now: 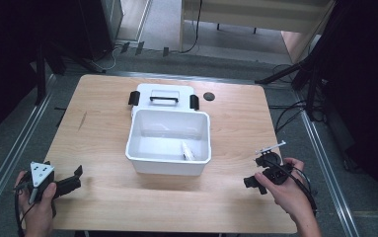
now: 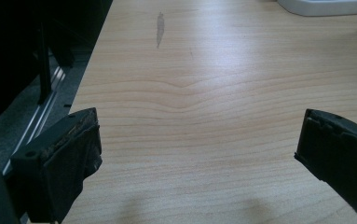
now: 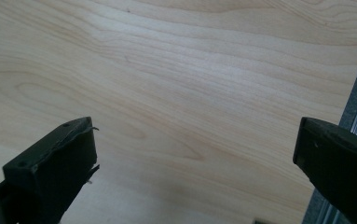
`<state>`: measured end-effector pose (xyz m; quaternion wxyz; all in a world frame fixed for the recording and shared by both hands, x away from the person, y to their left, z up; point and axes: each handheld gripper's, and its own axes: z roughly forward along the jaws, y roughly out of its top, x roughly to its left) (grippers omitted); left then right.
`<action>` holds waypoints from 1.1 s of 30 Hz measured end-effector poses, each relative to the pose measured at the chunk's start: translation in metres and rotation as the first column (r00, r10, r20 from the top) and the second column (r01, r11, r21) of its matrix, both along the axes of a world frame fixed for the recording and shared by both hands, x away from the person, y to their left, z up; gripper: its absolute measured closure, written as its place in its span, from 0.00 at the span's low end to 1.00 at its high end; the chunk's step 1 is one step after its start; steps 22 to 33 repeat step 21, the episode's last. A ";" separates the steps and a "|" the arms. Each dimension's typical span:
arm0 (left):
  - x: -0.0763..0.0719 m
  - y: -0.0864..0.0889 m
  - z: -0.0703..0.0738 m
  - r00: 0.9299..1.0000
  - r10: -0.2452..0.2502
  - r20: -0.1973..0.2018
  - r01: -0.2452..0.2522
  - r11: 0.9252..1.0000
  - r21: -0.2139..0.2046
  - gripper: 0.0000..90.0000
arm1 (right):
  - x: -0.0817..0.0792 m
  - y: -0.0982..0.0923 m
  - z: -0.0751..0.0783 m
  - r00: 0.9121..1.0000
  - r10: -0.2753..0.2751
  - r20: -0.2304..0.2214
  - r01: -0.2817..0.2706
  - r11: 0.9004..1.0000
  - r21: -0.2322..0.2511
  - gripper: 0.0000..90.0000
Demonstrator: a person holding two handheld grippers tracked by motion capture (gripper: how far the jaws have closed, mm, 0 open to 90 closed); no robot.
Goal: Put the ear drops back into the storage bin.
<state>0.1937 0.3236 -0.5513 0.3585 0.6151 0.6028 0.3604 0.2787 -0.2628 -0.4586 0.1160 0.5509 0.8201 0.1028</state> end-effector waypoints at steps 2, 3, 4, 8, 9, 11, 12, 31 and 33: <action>0.000 0.000 0.000 1.000 0.000 0.000 0.000 1.000 0.000 0.00 | -0.004 -0.005 -0.010 0.997 -0.028 0.068 0.027 1.000 0.011 0.00; 0.000 0.000 0.000 1.000 -0.001 0.000 0.001 1.000 0.000 0.00 | -0.006 -0.008 -0.014 0.994 -0.038 0.102 0.035 0.999 0.025 0.00; 0.000 0.000 0.000 1.000 -0.002 0.000 0.002 1.000 -0.001 0.00 | -0.007 -0.010 -0.018 0.990 -0.045 0.134 0.040 0.998 0.038 0.00; 0.000 -0.001 0.000 1.000 -0.004 -0.003 0.004 1.000 0.004 0.00 | -0.016 -0.018 -0.040 0.958 -0.103 0.269 0.075 0.991 0.112 0.00; 0.000 -0.001 0.000 1.000 -0.005 -0.004 0.005 1.000 0.008 0.00 | -0.019 -0.020 -0.047 0.947 -0.123 0.296 0.082 0.986 0.146 0.00; 0.001 -0.001 0.000 1.000 -0.004 -0.003 0.004 1.000 0.013 0.00 | -0.025 -0.022 -0.057 0.927 -0.130 0.353 0.068 0.981 0.182 0.00; 0.001 -0.002 0.000 1.000 -0.005 -0.003 0.005 1.000 0.013 0.00 | -0.027 -0.022 -0.062 0.915 -0.134 0.380 0.065 0.980 0.190 0.00; 0.001 -0.002 0.000 1.000 -0.010 -0.012 0.010 1.000 0.013 0.00 | -0.039 -0.022 -0.081 0.832 -0.163 0.531 -0.002 0.955 0.297 0.00; 0.001 -0.002 0.000 1.000 -0.010 -0.012 0.010 1.000 0.013 0.00 | -0.039 -0.022 -0.081 0.832 -0.163 0.531 -0.002 0.955 0.297 0.00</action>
